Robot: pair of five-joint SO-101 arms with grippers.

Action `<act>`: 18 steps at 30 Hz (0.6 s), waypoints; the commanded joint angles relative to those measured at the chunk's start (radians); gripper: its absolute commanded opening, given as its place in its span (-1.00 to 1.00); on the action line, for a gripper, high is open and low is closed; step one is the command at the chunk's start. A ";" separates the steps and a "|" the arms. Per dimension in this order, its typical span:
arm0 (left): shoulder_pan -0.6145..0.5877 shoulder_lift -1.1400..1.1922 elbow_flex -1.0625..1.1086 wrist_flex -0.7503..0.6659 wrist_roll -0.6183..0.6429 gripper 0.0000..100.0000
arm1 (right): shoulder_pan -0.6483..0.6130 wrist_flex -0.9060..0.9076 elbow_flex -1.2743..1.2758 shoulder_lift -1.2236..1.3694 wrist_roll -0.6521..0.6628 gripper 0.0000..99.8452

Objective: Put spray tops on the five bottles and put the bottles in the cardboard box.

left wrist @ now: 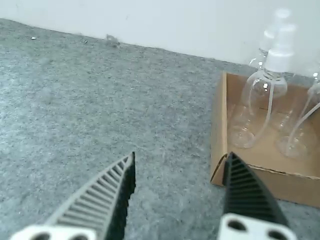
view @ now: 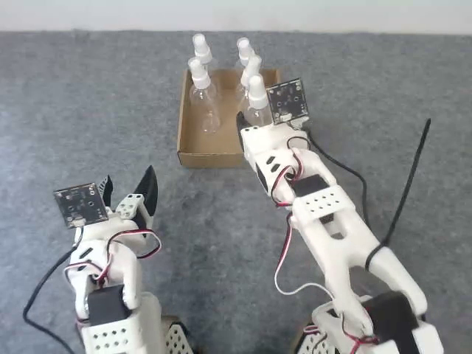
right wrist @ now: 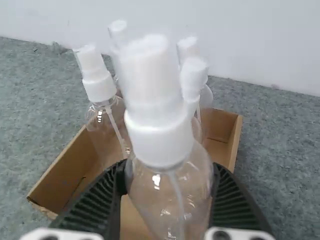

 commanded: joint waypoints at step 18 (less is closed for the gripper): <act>-0.008 -0.011 -0.015 -0.035 -0.009 -0.47 | 0.036 -0.199 -0.074 0.237 0.005 -0.75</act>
